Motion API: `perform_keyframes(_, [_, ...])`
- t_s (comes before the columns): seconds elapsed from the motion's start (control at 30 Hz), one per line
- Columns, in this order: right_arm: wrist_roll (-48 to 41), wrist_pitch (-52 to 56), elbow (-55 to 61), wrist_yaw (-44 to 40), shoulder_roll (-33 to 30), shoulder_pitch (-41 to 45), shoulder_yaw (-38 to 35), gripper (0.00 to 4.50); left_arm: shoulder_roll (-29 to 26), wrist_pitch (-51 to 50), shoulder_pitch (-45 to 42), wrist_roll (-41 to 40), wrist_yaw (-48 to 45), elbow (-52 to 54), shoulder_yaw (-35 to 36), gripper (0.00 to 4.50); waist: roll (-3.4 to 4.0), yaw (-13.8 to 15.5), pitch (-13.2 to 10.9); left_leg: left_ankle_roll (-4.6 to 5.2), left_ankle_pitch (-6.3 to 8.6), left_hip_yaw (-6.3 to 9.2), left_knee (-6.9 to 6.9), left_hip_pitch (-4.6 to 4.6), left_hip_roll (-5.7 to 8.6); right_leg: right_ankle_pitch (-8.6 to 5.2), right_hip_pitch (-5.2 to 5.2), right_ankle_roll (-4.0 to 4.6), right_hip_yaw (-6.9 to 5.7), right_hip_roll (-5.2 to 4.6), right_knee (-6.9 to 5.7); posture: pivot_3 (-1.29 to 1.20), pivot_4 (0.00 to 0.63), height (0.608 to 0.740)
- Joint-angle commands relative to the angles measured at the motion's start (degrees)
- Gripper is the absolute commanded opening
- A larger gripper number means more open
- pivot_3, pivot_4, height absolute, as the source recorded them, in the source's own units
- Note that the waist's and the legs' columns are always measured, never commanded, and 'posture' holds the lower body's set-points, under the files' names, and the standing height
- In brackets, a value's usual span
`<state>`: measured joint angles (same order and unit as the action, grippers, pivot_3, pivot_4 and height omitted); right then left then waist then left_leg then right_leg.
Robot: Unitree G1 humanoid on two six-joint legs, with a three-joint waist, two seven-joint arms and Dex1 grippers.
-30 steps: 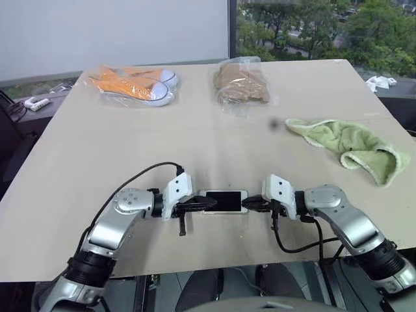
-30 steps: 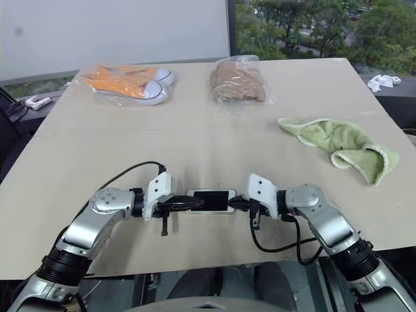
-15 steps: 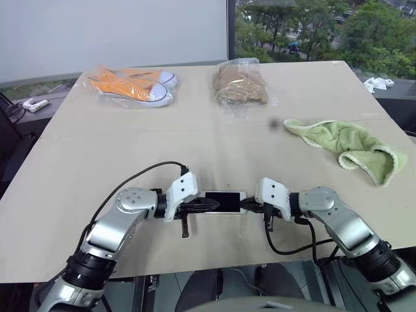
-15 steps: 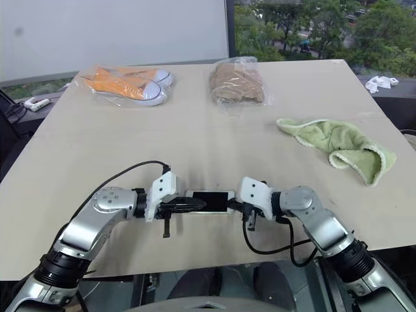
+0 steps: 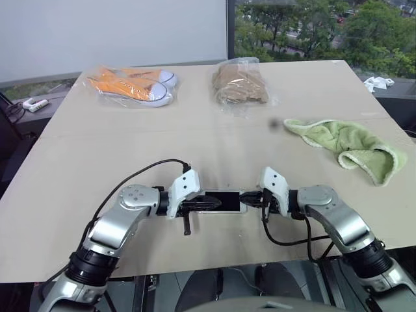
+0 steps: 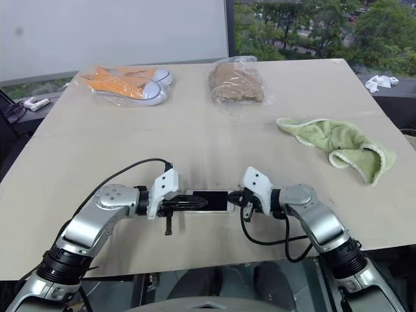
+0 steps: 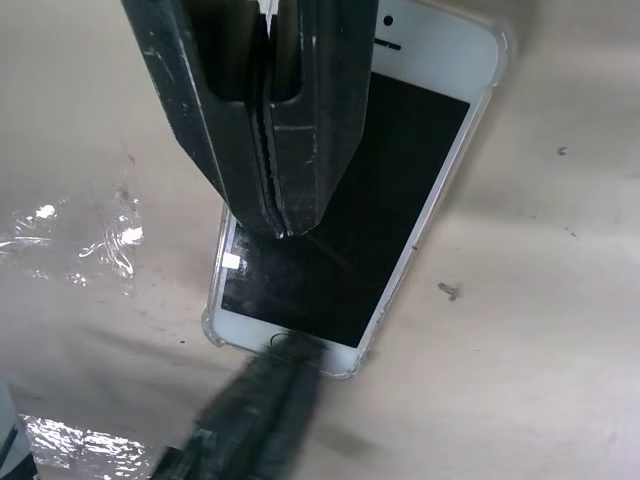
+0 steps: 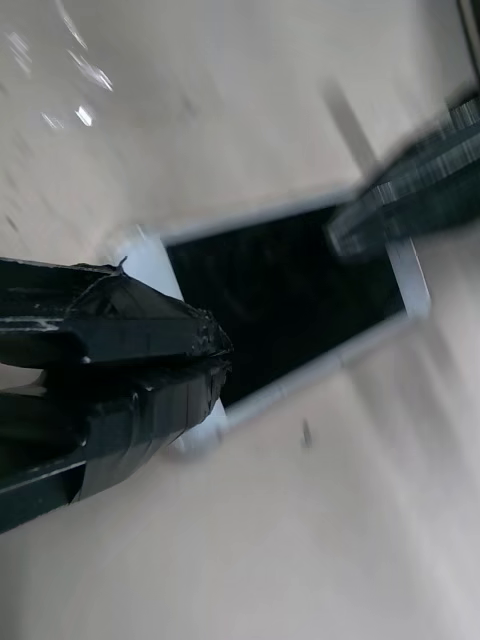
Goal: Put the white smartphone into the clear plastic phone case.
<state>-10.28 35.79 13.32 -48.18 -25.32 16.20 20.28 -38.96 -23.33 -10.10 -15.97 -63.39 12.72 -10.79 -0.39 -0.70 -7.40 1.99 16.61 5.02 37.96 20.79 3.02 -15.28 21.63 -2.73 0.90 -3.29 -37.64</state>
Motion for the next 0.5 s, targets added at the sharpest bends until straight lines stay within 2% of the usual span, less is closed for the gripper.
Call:
perform_keyframes(0.03, [1.47,5.06,-5.96,4.11,0.43,-1.71,-0.28,0.06,-0.47,2.29,0.40,-0.18,-0.37,-0.84,0.89,0.00,-0.02,0.04,0.01,0.00,0.00,0.00,-0.03,0.00,0.00,0.00,0.00,0.00,0.00,0.00,0.04,0.00,0.150,0.740])
perform_keyframes(0.33, [-1.80,3.78,-1.74,1.05,-1.58,-2.52,-1.38,0.06,-0.24,7.46,1.08,0.47,-1.00,-5.72,0.65,0.00,0.03,0.08,-0.02,0.00,0.00,-0.03,-0.16,0.03,-0.01,0.00,0.04,0.01,0.03,-0.03,0.15,0.00,0.150,0.740])
perform_keyframes(0.5, [-9.55,0.49,2.99,-3.84,-1.95,-3.99,-6.31,0.06,0.06,7.01,1.49,-1.06,0.05,-4.96,2.11,0.00,0.20,0.47,-0.27,0.00,0.00,0.01,-0.46,0.20,0.02,0.02,0.11,0.00,-0.03,-0.06,0.56,0.00,0.150,0.740])
